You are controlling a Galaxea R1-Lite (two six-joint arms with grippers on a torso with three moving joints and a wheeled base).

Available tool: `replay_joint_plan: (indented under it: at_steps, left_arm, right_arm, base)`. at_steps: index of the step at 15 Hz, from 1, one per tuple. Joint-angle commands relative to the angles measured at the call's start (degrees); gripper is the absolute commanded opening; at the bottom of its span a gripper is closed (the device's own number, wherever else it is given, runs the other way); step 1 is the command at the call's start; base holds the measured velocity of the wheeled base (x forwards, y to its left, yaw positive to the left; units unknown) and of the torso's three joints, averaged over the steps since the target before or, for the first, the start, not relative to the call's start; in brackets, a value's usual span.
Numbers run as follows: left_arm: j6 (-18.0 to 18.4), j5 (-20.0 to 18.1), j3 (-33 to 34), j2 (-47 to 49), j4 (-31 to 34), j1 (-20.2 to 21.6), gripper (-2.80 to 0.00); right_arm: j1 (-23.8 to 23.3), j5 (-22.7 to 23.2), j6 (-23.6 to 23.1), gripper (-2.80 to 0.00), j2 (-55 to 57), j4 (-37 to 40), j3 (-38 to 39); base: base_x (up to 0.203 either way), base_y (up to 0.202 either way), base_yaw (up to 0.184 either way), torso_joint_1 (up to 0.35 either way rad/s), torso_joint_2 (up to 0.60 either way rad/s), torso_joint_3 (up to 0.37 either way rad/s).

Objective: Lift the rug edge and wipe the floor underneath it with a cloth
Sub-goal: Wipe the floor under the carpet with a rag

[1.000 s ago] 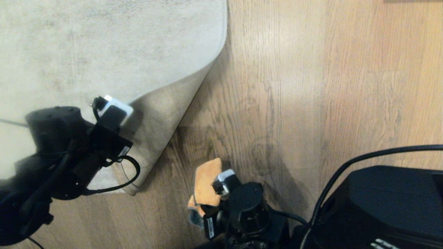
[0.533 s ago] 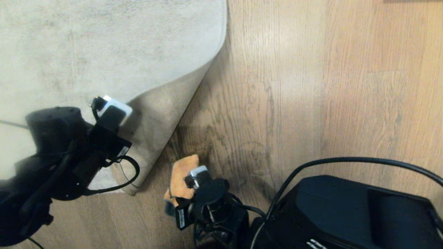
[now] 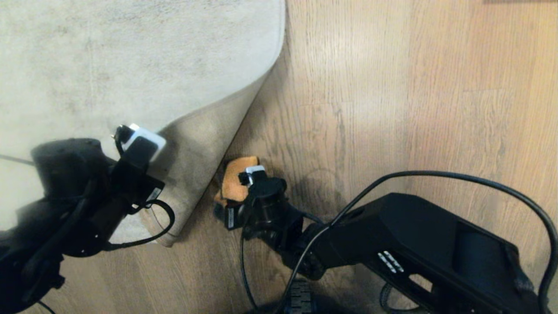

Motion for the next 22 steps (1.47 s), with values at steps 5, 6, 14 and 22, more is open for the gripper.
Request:
replay_joint_plan:
  at_steps: [5,6,14,22]
  left_arm:
    - [0.3,0.2,1.3,-2.0,-0.2,-0.1,-2.80]
    - [0.3,0.2,1.4,-2.6,-0.2,-0.1,-2.80]
    - [0.4,0.2,2.1,-4.5,0.0,-0.1,-2.80]
    - [0.3,0.2,4.6,-5.5,-0.1,-0.1,-2.80]
  right_arm:
    - [-6.1,-0.3,0.0,-2.80,-9.5,1.2,3.9]
    - [-6.6,-0.3,0.0,-2.80,-11.5,1.3,6.5]
    - [-7.6,-0.4,-0.4,-2.80,-27.7,-4.6,37.8]
    - [5.4,-0.5,-0.6,-2.80,-20.2,-28.4,62.5]
  base:
    - [0.000,0.000,0.000,0.000,0.00,0.000]
    - [0.000,0.000,0.000,0.000,0.00,0.000]
    - [0.000,0.000,0.000,0.000,0.00,0.000]
    - [0.000,0.000,0.000,0.000,0.00,0.000]
